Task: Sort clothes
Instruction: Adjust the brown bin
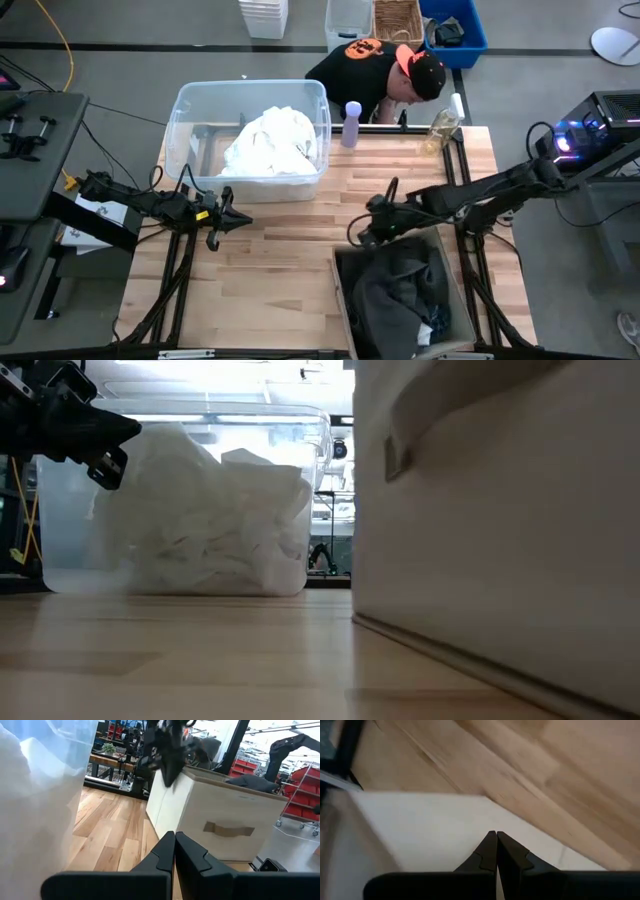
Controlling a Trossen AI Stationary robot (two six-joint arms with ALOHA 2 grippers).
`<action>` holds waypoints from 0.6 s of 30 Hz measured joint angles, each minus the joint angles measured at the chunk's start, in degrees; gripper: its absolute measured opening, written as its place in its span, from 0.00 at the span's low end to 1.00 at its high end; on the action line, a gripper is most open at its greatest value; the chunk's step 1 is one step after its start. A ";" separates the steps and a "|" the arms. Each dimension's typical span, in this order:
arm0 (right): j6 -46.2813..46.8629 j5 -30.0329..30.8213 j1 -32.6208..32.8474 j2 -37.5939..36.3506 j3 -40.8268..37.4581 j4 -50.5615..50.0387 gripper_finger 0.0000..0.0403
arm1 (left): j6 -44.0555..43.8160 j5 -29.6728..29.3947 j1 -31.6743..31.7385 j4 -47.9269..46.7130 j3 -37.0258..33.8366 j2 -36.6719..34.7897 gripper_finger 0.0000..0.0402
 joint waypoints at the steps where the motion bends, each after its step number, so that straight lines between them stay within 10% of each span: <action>1: -0.35 1.08 0.00 0.69 2.30 -1.39 0.00 | -0.02 -0.01 -0.01 0.00 0.00 0.00 0.00; 12: -7.17 5.01 0.19 0.61 28.19 -54.22 0.00 | -0.02 -0.01 -0.01 0.00 0.00 0.00 0.00; 18: -4.74 -0.84 1.44 -2.20 22.96 -54.04 0.00 | -0.02 0.02 -0.01 -0.01 0.02 -0.03 0.00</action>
